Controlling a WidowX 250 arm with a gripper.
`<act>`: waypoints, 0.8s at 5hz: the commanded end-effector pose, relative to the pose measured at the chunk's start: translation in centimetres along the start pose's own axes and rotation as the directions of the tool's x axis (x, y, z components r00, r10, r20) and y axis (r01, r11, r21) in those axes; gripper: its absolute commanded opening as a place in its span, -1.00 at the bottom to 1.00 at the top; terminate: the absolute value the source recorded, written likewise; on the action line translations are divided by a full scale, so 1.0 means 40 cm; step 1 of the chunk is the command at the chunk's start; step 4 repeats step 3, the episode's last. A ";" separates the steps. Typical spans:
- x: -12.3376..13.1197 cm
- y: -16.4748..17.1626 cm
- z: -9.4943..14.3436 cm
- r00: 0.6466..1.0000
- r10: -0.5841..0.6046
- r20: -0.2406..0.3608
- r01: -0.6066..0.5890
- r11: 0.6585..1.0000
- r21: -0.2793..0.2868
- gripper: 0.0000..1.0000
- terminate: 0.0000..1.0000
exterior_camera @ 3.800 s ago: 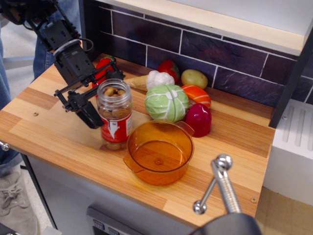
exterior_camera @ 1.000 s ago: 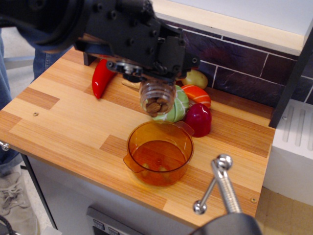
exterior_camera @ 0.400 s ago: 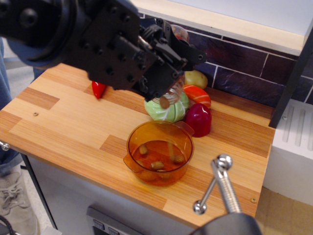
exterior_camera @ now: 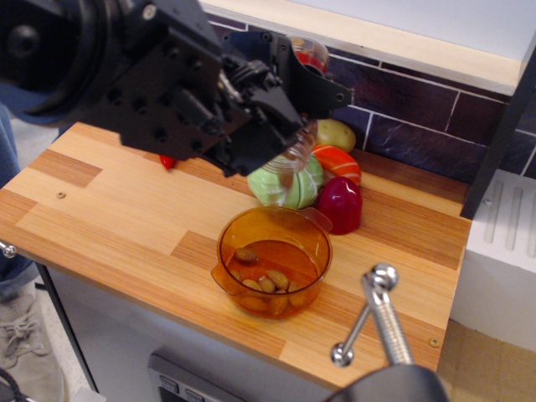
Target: Pour almonds in pot
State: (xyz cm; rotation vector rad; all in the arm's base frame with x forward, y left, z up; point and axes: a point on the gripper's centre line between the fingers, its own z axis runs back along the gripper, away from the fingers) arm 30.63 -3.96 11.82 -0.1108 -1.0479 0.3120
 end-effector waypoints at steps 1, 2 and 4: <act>0.030 0.025 -0.006 0.997 0.015 0.076 -0.012 0.999 -0.038 -1.00 -1.00; 0.027 0.027 -0.017 0.998 0.015 0.056 -0.014 1.000 -0.007 -1.00 -1.00; 0.028 0.023 -0.018 0.999 0.031 0.026 -0.031 0.999 0.018 -1.00 1.00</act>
